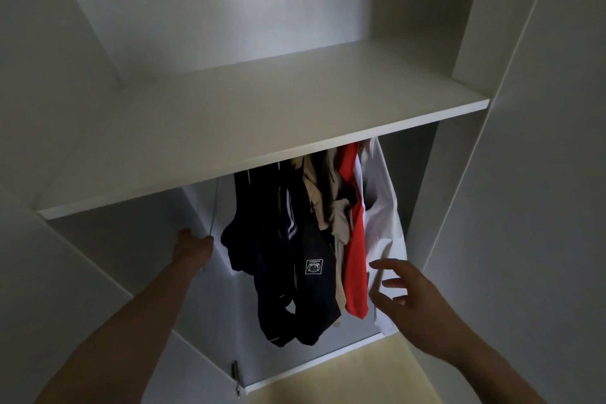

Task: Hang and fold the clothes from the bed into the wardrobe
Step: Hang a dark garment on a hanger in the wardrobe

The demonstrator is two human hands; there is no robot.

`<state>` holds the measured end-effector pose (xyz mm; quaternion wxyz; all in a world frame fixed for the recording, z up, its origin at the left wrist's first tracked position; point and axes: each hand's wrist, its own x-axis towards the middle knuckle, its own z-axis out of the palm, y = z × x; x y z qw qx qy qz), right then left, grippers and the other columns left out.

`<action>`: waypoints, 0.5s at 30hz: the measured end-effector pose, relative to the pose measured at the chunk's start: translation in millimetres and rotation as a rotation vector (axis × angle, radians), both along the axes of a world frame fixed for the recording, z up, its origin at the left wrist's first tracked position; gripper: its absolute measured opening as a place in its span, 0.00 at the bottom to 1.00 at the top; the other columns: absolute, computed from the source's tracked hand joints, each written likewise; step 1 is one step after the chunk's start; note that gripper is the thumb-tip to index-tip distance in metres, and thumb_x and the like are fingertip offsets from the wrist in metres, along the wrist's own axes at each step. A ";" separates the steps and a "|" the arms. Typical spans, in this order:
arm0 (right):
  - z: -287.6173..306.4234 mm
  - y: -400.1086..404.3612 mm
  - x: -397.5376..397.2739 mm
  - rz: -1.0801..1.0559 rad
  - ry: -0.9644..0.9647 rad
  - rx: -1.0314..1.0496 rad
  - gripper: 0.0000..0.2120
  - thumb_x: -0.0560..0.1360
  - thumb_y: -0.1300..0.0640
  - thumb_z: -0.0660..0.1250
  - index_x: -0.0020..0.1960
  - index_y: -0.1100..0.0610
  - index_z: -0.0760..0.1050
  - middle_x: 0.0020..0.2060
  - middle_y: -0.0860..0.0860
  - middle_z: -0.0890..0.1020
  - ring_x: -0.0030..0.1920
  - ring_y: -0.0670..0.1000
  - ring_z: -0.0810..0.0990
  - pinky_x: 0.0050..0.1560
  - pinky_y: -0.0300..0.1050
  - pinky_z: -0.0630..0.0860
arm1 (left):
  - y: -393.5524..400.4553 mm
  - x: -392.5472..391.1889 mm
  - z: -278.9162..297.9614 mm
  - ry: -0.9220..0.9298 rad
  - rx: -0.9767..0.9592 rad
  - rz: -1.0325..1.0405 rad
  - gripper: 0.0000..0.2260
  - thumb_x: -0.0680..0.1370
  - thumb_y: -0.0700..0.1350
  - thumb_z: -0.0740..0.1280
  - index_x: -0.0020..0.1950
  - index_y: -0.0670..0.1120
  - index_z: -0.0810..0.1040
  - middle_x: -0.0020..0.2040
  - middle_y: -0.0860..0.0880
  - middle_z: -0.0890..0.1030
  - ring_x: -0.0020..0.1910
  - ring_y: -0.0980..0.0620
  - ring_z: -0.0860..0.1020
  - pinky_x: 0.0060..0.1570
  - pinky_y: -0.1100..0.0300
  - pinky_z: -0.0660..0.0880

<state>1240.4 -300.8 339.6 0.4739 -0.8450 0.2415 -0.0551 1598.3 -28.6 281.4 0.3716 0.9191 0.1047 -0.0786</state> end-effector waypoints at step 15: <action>1.1 20.7 31.2 0.117 0.010 0.091 0.18 0.79 0.53 0.72 0.62 0.35 0.72 0.61 0.44 0.79 0.57 0.40 0.80 0.46 0.30 0.78 | -15.7 -23.0 -12.8 -0.101 -0.506 0.031 0.07 0.82 0.34 0.61 0.46 0.40 0.77 0.43 0.38 0.80 0.40 0.40 0.79 0.44 0.46 0.78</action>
